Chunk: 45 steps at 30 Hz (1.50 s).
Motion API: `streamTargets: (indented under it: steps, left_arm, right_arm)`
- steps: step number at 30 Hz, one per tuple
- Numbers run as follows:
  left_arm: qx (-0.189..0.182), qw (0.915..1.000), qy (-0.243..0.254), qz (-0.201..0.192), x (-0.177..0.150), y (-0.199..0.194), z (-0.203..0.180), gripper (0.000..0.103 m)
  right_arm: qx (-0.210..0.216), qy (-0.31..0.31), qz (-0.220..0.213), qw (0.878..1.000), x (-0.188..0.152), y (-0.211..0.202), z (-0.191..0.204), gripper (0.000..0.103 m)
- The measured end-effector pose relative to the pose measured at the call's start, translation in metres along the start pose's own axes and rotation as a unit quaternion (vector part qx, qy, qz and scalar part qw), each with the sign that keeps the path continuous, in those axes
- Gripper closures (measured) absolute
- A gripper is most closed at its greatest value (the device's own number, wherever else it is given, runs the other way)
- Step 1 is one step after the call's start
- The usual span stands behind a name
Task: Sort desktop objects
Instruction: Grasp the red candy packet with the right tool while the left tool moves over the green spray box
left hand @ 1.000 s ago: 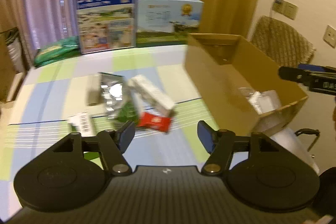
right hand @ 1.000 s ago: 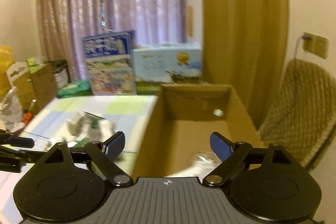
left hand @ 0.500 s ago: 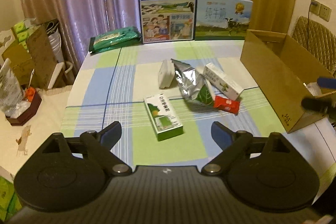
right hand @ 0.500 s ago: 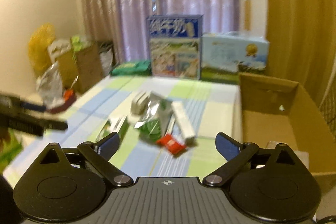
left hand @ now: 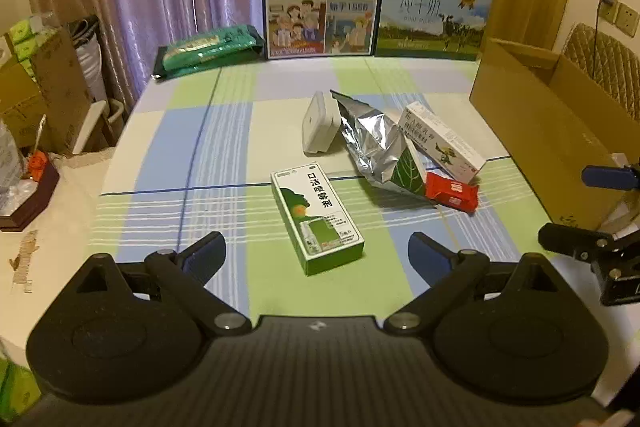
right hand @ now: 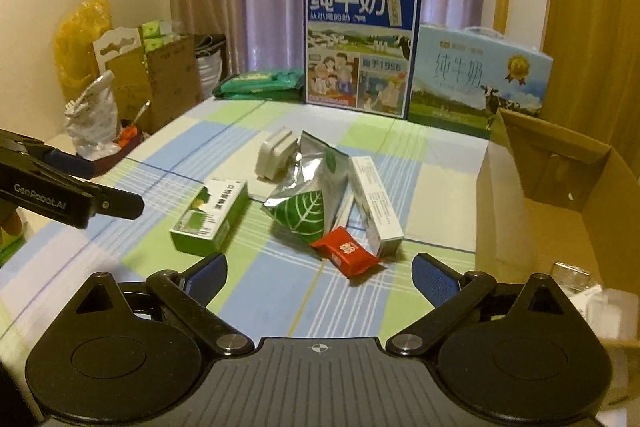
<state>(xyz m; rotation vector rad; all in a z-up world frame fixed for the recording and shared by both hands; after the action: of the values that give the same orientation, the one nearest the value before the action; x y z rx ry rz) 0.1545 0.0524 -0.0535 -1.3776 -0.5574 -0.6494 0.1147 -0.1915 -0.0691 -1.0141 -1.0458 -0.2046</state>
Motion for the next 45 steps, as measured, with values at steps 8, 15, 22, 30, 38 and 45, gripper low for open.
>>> streamTargets:
  steps: [8,15,22,30,38,45]
  left_arm:
    - [-0.014,0.9997,0.010,0.014,0.001,0.059,-0.018,0.007]
    - [-0.010,0.9993,0.016,0.031,0.005,0.099,-0.023,0.011]
    - [0.002,0.9985,0.046,0.028,0.002,0.106,-0.033,0.027]
    - [-0.003,0.9987,0.034,0.037,0.001,0.110,-0.028,0.046]
    - [-0.027,0.9985,0.032,0.036,0.002,0.106,-0.031,0.051]
    - [-0.038,0.9978,0.038,0.039,-0.003,0.098,-0.037,0.051]
  right_arm:
    - [-0.011,0.007,0.035,0.999,-0.010,0.048,-0.022,0.007]
    - [-0.013,0.008,0.050,0.999,-0.017,0.075,-0.032,0.009]
    - [-0.015,0.016,0.051,0.998,-0.016,0.096,-0.043,0.021]
    - [-0.016,0.015,0.067,0.998,-0.017,0.124,-0.054,0.029]
    - [-0.010,0.012,0.070,0.997,-0.019,0.135,-0.067,0.031]
    - [-0.007,0.028,0.072,0.997,-0.025,0.118,-0.061,0.074]
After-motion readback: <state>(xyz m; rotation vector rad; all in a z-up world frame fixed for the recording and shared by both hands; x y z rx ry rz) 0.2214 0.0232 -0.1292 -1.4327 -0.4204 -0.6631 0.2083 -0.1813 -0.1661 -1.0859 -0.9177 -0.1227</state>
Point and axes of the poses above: each gripper's, at about its wrist camera, not at the fingertips, and y roughly the way its jaws point, z to its left, x to its top, the point moved 2 cm from there along y, roughly the way its jaws point, and after that the axes turned 11 degrees about x, right-handed, at the moved point
